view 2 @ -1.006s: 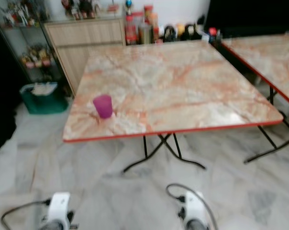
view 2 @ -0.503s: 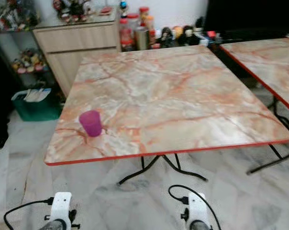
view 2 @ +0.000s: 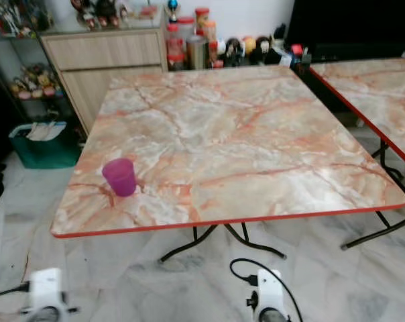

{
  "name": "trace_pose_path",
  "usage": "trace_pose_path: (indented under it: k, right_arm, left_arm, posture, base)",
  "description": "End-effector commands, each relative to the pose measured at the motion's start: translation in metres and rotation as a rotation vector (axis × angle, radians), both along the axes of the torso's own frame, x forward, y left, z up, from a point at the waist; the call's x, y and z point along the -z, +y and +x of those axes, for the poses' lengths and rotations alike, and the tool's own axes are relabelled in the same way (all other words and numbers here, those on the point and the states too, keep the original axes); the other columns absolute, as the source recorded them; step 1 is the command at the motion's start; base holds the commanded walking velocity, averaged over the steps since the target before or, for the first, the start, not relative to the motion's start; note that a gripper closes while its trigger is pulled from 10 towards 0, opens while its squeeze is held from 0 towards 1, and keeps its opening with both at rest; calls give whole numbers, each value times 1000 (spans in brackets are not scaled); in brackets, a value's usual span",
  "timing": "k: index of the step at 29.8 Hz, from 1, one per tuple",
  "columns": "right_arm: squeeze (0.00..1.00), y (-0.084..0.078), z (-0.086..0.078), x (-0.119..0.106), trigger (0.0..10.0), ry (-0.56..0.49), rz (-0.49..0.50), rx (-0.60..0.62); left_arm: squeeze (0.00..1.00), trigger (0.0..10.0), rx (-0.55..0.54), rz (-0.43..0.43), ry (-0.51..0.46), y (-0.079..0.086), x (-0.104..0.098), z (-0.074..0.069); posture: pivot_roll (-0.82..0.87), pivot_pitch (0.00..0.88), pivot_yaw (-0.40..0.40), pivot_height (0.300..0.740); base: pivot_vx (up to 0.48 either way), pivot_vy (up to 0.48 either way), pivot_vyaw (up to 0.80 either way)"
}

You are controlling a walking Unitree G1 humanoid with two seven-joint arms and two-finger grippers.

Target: Setting the table

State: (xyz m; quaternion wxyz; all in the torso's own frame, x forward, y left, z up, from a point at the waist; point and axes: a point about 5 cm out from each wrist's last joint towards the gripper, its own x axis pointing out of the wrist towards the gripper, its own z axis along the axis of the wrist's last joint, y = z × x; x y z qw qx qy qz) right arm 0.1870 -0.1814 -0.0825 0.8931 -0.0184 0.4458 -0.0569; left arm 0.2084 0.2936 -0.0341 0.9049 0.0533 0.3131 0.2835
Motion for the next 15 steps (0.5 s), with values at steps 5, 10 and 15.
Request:
trace_pose_path:
  k: [5, 10, 15]
  right_arm:
    - [0, 0, 0, 0, 10000, 4, -4, -2]
    - [0, 1, 1, 0, 10000, 4, -5, -7]
    - [0, 1, 1, 0, 10000, 5, -8, -10]
  left_arm:
    - [0, 10000, -95, 219, -261, 34, -64, 46]
    - [0, 10000, -51, 275, -473, 39, -119, 86]
    - [0, 10000, 275, 175, -637, -6, -167, 140]
  posture:
    - [-24, 0, 47, 728]
    - [-26, 0, 47, 728]
    - [-30, 0, 50, 728]
  base:
    - [0, 0, 0]
    - [0, 0, 0]
    - [0, 0, 0]
